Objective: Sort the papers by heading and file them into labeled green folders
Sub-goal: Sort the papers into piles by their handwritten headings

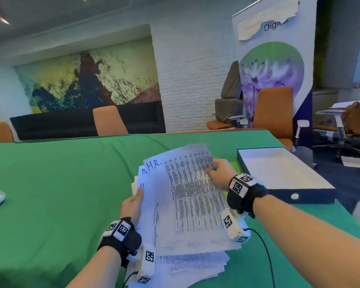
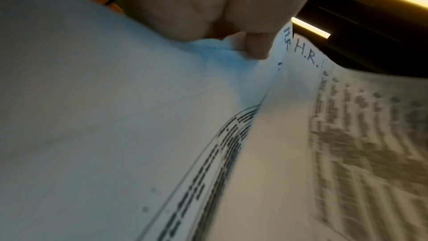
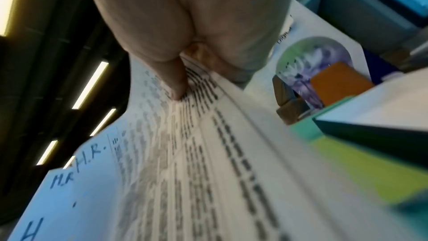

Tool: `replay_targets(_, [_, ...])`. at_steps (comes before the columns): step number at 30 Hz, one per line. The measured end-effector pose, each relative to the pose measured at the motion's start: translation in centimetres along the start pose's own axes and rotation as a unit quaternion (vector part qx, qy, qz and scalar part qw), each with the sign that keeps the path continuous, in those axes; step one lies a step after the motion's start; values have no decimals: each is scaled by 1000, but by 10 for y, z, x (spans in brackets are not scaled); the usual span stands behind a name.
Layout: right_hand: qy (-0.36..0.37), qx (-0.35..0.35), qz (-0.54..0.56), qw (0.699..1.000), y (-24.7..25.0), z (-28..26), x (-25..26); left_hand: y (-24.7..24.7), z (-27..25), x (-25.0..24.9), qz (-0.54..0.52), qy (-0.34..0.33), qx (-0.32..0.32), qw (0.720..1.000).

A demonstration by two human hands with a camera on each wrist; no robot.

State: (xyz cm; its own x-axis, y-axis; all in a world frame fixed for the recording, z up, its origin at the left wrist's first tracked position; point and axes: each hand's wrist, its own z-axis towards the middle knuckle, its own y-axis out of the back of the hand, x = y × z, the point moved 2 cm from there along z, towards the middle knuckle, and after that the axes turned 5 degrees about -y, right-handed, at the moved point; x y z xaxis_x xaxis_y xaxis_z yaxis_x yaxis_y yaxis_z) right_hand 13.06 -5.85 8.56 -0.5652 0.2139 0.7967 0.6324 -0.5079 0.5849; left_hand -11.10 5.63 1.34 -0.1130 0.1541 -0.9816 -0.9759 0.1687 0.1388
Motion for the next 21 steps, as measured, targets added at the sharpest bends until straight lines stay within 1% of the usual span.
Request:
replay_targets(3, [-59,17,21,998,-34,-2,-16,2,3,11,16,9,3,1000])
replay_targets(5, [-67,41,18,997,-53,-2,-26,1,2,17,35,13,10,999])
replay_targets(7, [-69,46,13,996,-63,0,-35,0,3,21,33,15,-2,999])
replay_targets(8, [-78,44,16,996,-64,2,-40,0,4,22,27,17,-11,999])
replay_targets(10, [-119,48,30,991,-60,3,-52,1,7,17,2,3,-6,1000])
replay_targets(14, [-200,65,8,977,-41,5,-75,-1,14,-4,-57,-39,33,997])
replay_targets(16, [-227,91,57,968,-33,4,-78,-2,11,-19,-83,-64,50,993])
replay_targets(18, [-225,122,147,955,-30,1,-79,-4,6,-31,-103,-81,62,989])
replay_targets(19, [-217,129,172,952,-30,1,-81,-5,5,-35,-112,-90,67,987])
replay_targets(21, [-188,135,186,955,-31,-2,-78,-8,-2,-43,-124,-106,64,985])
